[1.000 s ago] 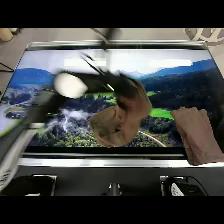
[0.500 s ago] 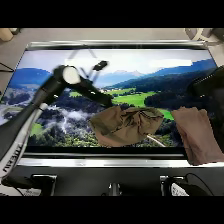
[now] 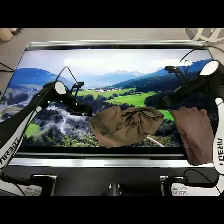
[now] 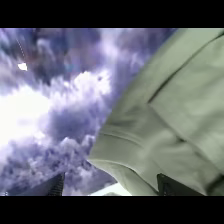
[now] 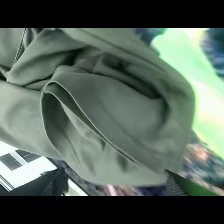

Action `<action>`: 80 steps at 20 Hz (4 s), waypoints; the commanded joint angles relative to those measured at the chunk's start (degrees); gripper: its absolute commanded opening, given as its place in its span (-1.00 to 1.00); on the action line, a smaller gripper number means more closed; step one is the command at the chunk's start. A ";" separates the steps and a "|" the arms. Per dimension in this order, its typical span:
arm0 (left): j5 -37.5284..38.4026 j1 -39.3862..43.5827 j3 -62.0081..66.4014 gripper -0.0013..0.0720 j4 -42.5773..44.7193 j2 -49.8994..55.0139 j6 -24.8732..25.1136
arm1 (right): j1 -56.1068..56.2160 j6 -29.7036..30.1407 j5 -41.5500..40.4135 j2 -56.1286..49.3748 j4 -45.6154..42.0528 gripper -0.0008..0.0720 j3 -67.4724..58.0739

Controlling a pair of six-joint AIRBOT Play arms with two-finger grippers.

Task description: Fold the shirts.

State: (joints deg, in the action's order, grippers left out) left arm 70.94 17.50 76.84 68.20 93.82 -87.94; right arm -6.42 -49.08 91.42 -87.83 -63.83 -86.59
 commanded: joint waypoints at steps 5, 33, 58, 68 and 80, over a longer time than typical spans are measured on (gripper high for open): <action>-7.17 2.99 -3.06 0.76 -3.96 4.02 0.96 | 8.59 3.98 -0.74 -5.16 0.79 1.00 0.72; -24.09 -4.68 24.57 -0.89 13.38 -50.21 1.79 | 9.14 1.75 -17.90 37.09 -13.38 -0.92 -26.97; -7.43 -12.79 -0.63 1.00 9.55 -6.60 -9.11 | 0.46 -2.73 -31.91 3.43 12.15 0.76 13.35; -2.34 -29.44 -23.61 0.66 -3.69 -14.21 1.57 | -14.49 -0.79 -4.81 7.06 -0.94 0.75 21.27; -17.51 -27.34 -29.68 -0.48 -13.42 -13.16 3.56 | -14.38 0.31 -6.80 8.85 -3.50 0.88 33.03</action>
State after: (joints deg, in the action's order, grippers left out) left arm 56.18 -10.31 47.42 56.84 80.71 -84.77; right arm -20.80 -49.01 85.84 -79.66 -66.81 -57.54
